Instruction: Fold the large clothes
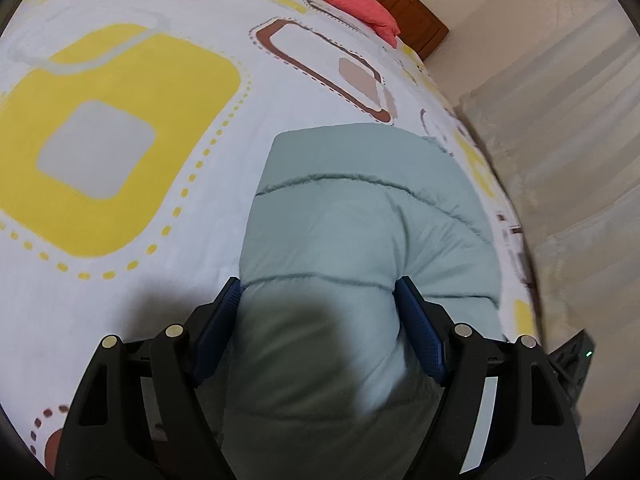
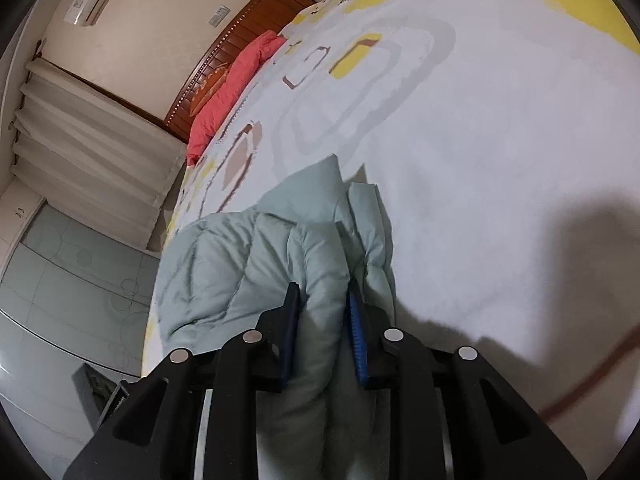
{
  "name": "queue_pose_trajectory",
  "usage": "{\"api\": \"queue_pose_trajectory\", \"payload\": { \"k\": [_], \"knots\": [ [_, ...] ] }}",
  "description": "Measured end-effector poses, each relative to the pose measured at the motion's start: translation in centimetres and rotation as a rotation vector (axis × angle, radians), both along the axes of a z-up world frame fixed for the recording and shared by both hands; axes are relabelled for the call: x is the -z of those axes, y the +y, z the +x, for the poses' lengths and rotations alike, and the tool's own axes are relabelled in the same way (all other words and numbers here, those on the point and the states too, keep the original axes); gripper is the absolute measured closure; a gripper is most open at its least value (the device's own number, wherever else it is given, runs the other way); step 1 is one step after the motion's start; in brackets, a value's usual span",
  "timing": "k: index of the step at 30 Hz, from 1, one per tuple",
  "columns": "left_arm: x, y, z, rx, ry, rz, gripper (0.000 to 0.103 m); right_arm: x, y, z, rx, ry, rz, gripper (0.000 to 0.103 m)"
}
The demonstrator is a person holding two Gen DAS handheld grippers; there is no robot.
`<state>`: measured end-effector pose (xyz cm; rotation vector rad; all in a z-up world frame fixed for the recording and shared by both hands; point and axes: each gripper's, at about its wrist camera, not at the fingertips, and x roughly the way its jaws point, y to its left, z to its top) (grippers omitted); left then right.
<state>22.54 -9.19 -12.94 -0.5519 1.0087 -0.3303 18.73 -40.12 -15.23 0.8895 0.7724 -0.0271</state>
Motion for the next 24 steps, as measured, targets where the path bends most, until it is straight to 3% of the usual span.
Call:
{"api": "queue_pose_trajectory", "payload": {
  "k": [1,2,3,7,8,9,11,17,19,21,24],
  "knots": [
    [0.0,0.7,-0.3,-0.016,0.015,-0.026,0.023,-0.4,-0.1,-0.7,0.002,-0.007,0.005,0.068],
    [0.0,1.3,-0.7,-0.029,0.023,-0.046,0.022,-0.8,-0.1,-1.6,0.005,-0.013,0.003,0.055],
    [-0.1,1.8,-1.1,-0.038,0.028,-0.064,0.022,-1.0,0.0,-2.3,0.010,-0.009,-0.004,0.048],
    [0.0,3.1,-3.3,-0.046,0.021,-0.101,0.019,-0.5,0.9,-5.3,-0.024,0.013,0.035,0.048],
    [0.1,3.1,-3.6,-0.046,0.021,-0.102,0.019,-0.2,1.2,-5.9,-0.032,0.022,0.040,0.055],
    [0.2,3.1,-3.9,-0.046,0.020,-0.103,0.018,0.3,1.8,-6.6,-0.047,0.035,0.040,0.068],
    [0.5,2.8,-4.2,-0.032,0.017,-0.101,0.017,1.0,2.1,-6.9,-0.059,0.046,0.048,0.072],
    [0.2,3.0,-4.2,-0.025,0.021,-0.107,0.017,1.1,1.9,-7.4,-0.049,0.034,0.064,0.071],
    [-0.1,3.5,-4.0,-0.044,0.020,-0.135,0.017,0.4,1.3,-7.1,-0.035,0.020,0.062,0.064],
    [-0.1,3.7,-3.6,-0.053,0.027,-0.160,0.017,-0.2,0.5,-7.6,-0.003,-0.010,0.068,0.029],
    [0.2,3.1,-2.9,-0.037,0.059,-0.192,0.016,-0.7,-0.3,-6.8,0.007,-0.038,0.076,0.029]
  ]
}}
